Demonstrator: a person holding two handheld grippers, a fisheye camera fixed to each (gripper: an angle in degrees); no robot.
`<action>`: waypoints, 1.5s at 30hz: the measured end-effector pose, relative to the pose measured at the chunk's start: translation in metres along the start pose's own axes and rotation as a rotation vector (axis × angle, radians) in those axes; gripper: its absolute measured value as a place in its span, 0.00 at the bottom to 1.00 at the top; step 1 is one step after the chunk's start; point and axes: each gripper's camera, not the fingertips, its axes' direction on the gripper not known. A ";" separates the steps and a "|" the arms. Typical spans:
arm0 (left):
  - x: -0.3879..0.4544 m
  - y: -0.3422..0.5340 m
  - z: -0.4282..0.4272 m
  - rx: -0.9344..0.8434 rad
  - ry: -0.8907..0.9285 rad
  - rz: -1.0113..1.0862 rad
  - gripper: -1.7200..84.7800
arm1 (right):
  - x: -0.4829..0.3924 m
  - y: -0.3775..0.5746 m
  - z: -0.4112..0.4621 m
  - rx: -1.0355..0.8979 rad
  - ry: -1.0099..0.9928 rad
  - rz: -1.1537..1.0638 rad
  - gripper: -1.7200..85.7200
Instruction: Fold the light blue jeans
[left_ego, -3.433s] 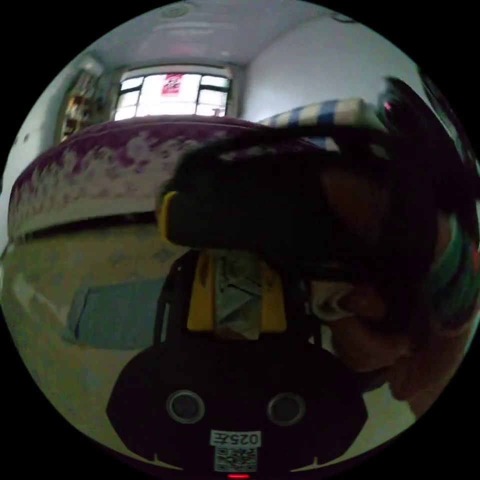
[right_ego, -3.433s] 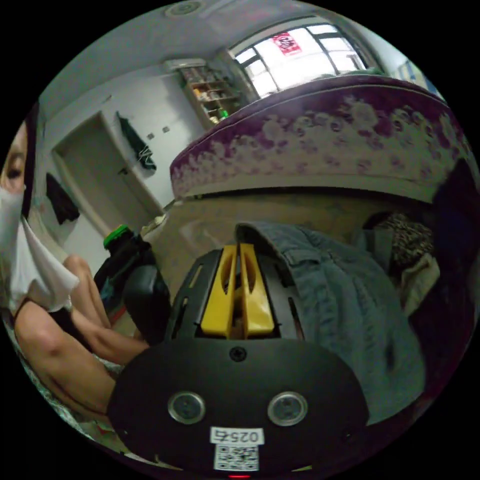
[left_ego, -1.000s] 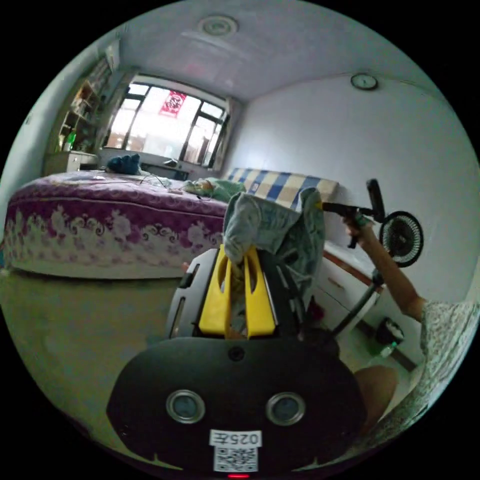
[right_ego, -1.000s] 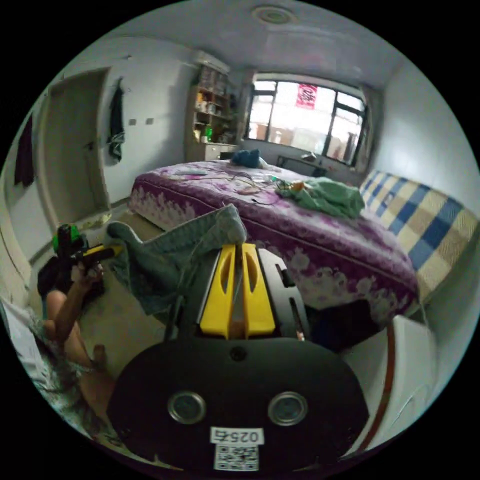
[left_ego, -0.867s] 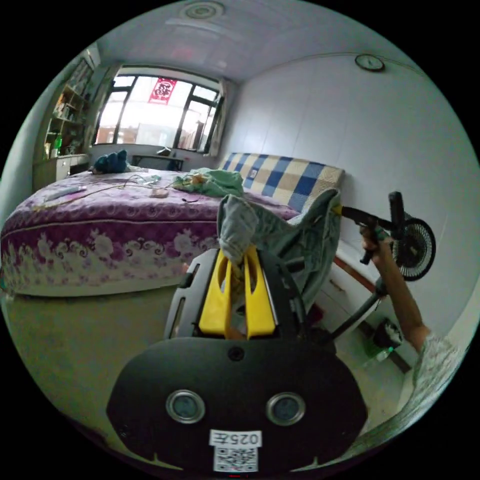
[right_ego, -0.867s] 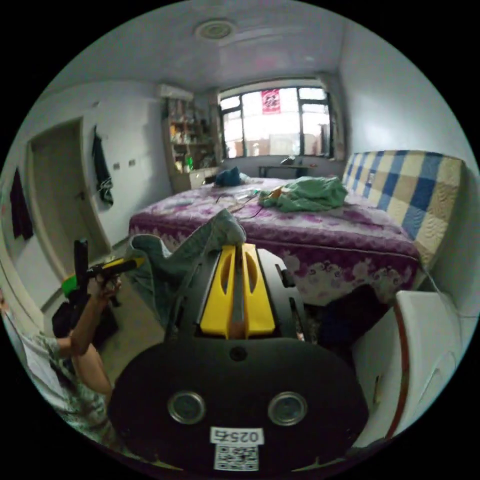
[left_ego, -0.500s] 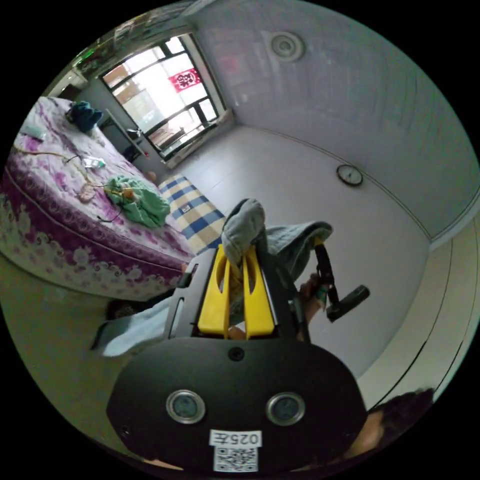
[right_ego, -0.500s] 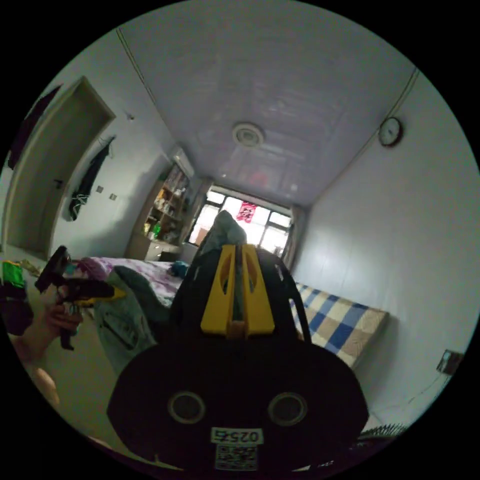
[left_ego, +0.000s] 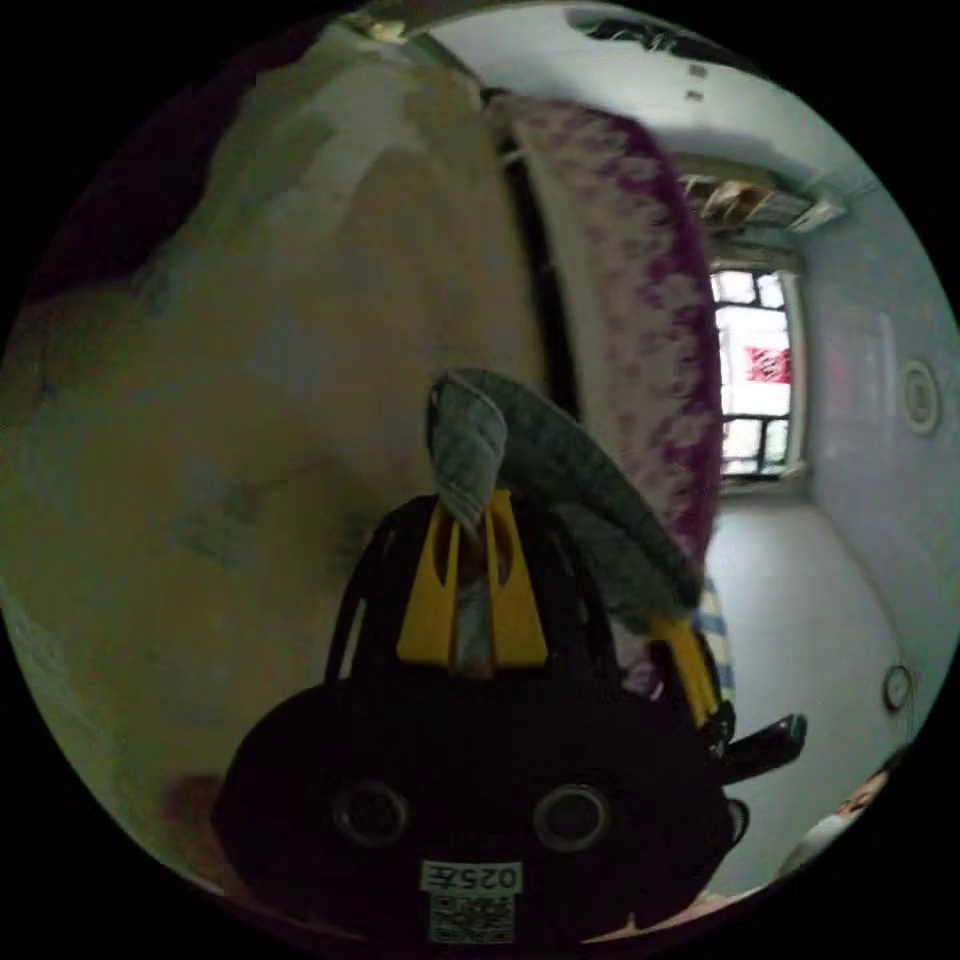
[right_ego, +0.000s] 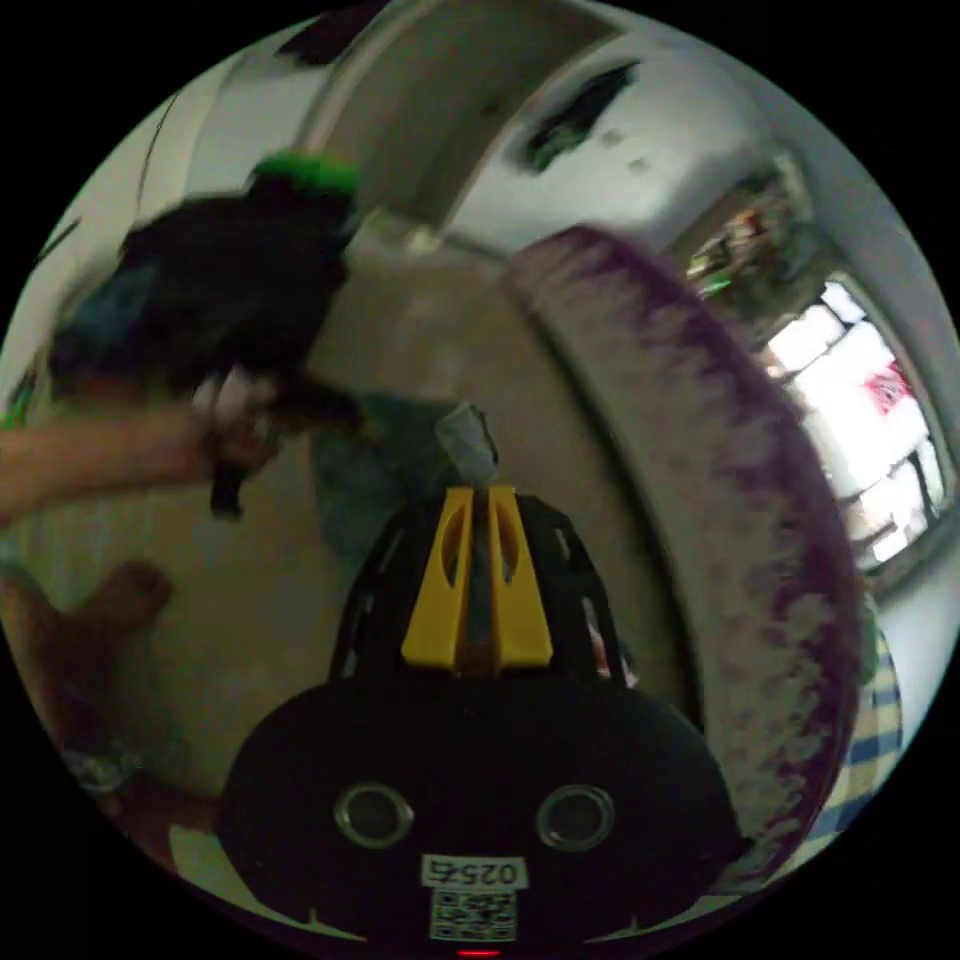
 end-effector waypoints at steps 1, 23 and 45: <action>-0.050 -0.016 0.005 -0.081 -0.089 -0.007 0.01 | -0.071 0.023 0.058 -0.137 -0.107 -0.100 0.02; -0.130 -0.103 -0.072 -0.497 0.164 -0.096 0.17 | -0.093 0.400 0.051 -0.112 -0.378 1.230 0.13; -0.084 -0.212 -0.208 -0.447 0.105 0.088 0.02 | -0.214 0.618 0.031 0.491 -0.424 1.998 0.03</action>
